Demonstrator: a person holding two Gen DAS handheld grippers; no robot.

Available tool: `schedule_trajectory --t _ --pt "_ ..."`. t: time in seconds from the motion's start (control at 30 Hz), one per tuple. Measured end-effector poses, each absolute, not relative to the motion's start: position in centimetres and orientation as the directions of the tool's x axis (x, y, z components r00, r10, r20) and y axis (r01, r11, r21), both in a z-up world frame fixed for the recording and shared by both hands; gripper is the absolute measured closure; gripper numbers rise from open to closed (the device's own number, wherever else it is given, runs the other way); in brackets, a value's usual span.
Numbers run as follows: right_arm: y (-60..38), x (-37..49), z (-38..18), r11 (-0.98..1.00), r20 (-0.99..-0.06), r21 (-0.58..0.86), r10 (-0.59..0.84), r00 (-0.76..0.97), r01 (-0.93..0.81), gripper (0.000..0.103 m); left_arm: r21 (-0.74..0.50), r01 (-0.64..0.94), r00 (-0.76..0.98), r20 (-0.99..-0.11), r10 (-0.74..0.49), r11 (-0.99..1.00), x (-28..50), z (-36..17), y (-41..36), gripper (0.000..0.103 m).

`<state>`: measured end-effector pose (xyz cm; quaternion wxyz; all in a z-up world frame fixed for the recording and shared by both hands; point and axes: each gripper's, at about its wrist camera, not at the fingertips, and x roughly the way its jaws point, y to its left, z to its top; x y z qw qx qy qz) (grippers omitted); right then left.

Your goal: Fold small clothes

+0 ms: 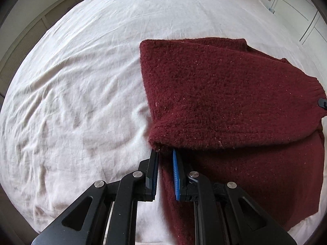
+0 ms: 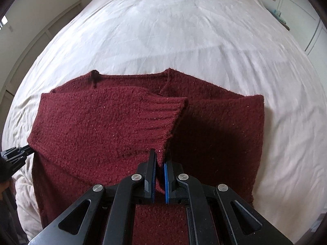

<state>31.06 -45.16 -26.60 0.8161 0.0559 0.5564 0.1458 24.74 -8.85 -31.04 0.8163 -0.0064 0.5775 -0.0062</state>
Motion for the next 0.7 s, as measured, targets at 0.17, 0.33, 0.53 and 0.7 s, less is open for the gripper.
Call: schedule_trajectory --t 0.17,0.33,0.53,0.7 --pt "-45.2 31.4 -26.8 0.949 -0.889 0.263 0.309 0.339 -0.176 0.097 -0.012 -0.007 0.341 -0.94 -0.008 1.0 24.0 -30.4 -8.4 0.083" --pt "-45.1 31.3 -27.0 0.949 -0.891 0.262 0.308 0.332 -0.178 0.097 0.01 -0.014 0.369 -0.929 0.014 1.0 23.1 -29.5 -7.4 0.065" --pt "-45.1 31.3 -27.2 0.947 -0.893 0.271 0.314 0.321 -0.173 0.097 -0.001 0.011 0.344 -0.939 -0.005 1.0 24.8 -30.8 -8.2 0.049" --pt "-45.3 31.3 -27.5 0.946 -0.894 0.28 0.318 0.314 -0.162 0.097 0.003 0.024 0.327 -0.945 -0.004 1.0 26.6 -32.4 -9.1 0.049"
